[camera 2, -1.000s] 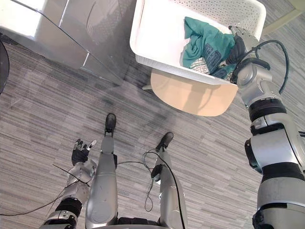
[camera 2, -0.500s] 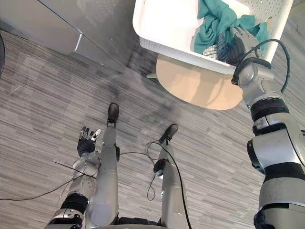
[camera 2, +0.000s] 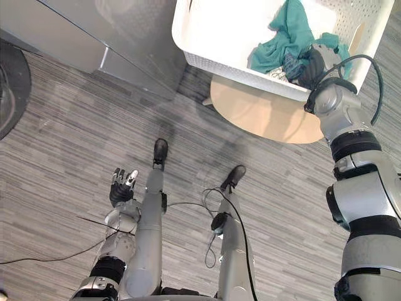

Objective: Pick up the laundry basket with both hands and put the clothes into the washing machine.

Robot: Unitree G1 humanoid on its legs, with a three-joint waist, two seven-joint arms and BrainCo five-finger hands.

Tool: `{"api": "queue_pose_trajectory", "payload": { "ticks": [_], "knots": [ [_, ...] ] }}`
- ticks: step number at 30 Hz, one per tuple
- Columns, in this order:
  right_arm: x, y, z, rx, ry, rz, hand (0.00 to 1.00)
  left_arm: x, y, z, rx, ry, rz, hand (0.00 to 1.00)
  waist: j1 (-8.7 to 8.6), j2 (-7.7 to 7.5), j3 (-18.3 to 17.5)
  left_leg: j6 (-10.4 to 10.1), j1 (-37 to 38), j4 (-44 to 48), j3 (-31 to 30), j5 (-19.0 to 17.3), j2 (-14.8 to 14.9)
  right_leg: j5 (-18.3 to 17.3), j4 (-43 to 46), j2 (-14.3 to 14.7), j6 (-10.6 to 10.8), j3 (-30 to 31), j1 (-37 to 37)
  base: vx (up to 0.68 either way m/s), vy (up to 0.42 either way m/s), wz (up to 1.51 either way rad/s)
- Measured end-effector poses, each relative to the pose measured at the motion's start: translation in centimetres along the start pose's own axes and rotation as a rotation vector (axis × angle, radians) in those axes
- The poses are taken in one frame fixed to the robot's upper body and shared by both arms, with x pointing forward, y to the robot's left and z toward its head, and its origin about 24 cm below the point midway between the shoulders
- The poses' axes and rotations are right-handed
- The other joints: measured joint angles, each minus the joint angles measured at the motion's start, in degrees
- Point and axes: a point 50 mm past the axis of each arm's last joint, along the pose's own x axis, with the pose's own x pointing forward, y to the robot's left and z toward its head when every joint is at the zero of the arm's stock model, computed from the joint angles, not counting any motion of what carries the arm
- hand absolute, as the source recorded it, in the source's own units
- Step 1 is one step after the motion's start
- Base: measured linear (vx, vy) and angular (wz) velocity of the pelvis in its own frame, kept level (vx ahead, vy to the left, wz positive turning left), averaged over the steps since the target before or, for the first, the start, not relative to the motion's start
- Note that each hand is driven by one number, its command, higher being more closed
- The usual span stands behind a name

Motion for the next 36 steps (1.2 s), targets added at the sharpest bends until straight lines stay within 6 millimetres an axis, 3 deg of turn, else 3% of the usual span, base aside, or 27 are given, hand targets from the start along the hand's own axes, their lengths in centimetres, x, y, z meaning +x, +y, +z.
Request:
{"api": "queue_pose_trajectory", "payload": {
  "ticks": [5,9,13,16,23,26,29,32,34,36],
  "knots": [
    [-0.2,-0.4,1.1,0.066,-0.053,-0.044,1.0,0.0,-0.3,0.3,0.011,-0.012,-0.01,0.0,-0.05,0.0,0.0,0.0,2.4,0.2,0.0,0.0,0.8,0.2,0.0,0.3,-0.4,-0.6,2.6,-0.03,0.052,0.02],
    [-0.5,-2.4,1.5,0.154,-0.082,-0.209,1.0,-0.3,-1.4,1.7,0.088,-0.087,-0.084,0.0,0.06,-0.01,0.0,0.2,6.8,-0.9,0.1,-0.2,0.7,-1.1,0.5,0.4,-1.9,-1.1,6.5,-0.06,0.067,0.08],
    [-0.9,-4.3,0.4,0.225,-0.038,-0.364,1.0,-1.3,-2.3,2.4,0.174,-0.133,-0.169,0.0,-0.45,0.11,-0.4,0.4,13.2,-3.6,1.2,0.0,0.4,-3.0,2.5,-0.1,-1.5,-1.6,11.1,-0.03,0.063,0.18],
    [-1.0,-4.7,-0.1,0.243,-0.011,-0.402,1.0,-2.3,-2.2,2.0,0.242,-0.122,-0.22,0.0,-1.56,0.26,-3.1,1.0,16.1,-5.6,1.0,0.9,-1.0,-3.7,3.5,-1.5,-0.8,-2.1,13.1,0.02,0.059,0.22],
    [-1.2,-3.4,-3.5,0.239,0.142,-0.367,1.0,-3.8,-2.0,2.1,0.359,-0.103,-0.383,0.0,-2.42,0.7,-6.6,1.1,22.8,-7.8,1.3,1.0,-3.6,-5.1,3.6,-4.0,1.0,-1.7,19.0,0.03,0.04,0.13],
    [-1.2,-3.2,-3.8,0.24,0.154,-0.353,1.0,-4.3,-2.2,2.2,0.361,-0.099,-0.404,0.0,-2.78,0.73,-6.7,1.2,24.3,-8.4,2.1,1.0,-3.6,-5.1,3.6,-4.0,1.0,-0.9,19.7,-0.02,0.005,-0.11],
    [-1.1,-3.5,-3.5,0.245,0.143,-0.354,1.0,-5.0,-3.5,2.5,0.377,-0.124,-0.467,0.0,-4.04,0.89,-6.8,1.2,26.3,-9.4,2.8,1.0,-3.5,-5.1,3.5,-4.0,1.0,0.0,20.6,-0.02,-0.003,-0.14],
    [-1.1,-3.8,-3.3,0.253,0.131,-0.366,1.0,-5.2,-6.2,3.4,0.403,-0.195,-0.579,0.0,-5.47,1.46,-8.1,1.2,28.1,-9.5,3.6,0.9,-3.5,-5.2,3.3,-4.0,1.1,0.7,21.9,0.0,-0.008,-0.08],
    [-1.0,-4.9,-1.7,0.27,0.059,-0.406,1.0,-5.1,-9.1,4.7,0.425,-0.291,-0.674,0.0,-6.47,2.41,-9.6,1.3,29.8,-9.5,4.6,0.7,-3.4,-5.2,3.2,-3.9,1.1,1.7,22.9,0.01,-0.012,-0.2],
    [-1.0,-5.4,-0.8,0.274,0.015,-0.422,1.0,-4.8,-10.8,5.7,0.453,-0.358,-0.717,0.0,-6.61,2.56,-11.1,1.3,30.6,-9.5,5.8,0.5,-3.2,-5.1,3.0,-3.7,1.0,2.5,23.0,0.02,-0.029,-0.24]
  ]
}}
